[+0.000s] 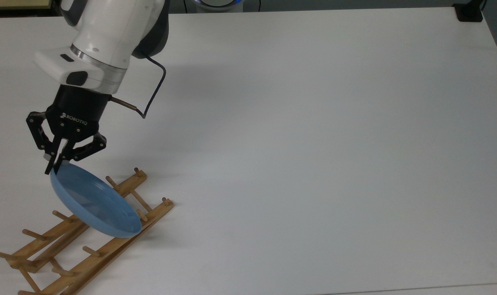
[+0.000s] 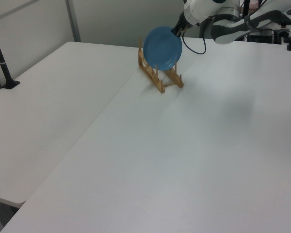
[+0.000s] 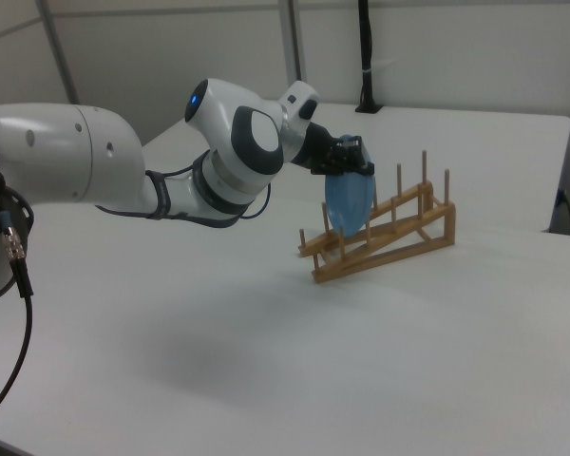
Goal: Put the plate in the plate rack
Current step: 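Lower the plate upright between the rack's pegs, then open the gripper and raise it away from the plate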
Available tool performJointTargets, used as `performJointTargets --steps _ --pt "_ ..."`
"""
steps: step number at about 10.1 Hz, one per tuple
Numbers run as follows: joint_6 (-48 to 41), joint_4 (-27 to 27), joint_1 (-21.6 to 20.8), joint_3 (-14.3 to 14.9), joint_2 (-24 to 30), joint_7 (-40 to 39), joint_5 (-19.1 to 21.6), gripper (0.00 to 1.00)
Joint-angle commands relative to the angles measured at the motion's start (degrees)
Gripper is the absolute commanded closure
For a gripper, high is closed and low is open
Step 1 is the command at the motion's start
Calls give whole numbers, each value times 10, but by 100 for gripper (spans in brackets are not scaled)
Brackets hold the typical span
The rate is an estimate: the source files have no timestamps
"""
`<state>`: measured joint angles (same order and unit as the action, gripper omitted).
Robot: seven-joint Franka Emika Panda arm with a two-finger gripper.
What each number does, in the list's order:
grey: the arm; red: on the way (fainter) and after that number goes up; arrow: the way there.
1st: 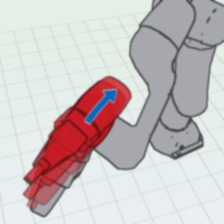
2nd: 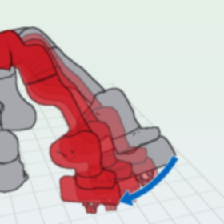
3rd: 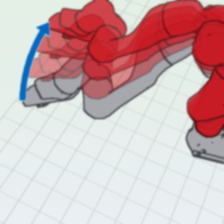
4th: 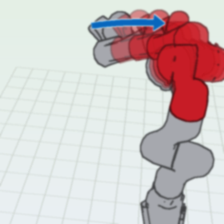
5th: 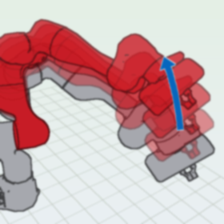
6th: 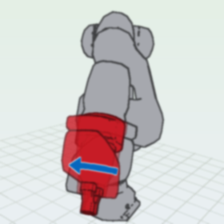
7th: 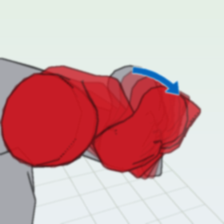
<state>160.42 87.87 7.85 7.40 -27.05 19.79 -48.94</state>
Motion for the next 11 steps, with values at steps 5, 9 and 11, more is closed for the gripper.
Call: performJointTargets --steps 5,9,11 --pt "10 0 -24 3 -10 53 -40 0" --pt "-133 -7 -35 -62 32 117 38 0" --pt "-249 -6 -42 -103 57 114 121 0"
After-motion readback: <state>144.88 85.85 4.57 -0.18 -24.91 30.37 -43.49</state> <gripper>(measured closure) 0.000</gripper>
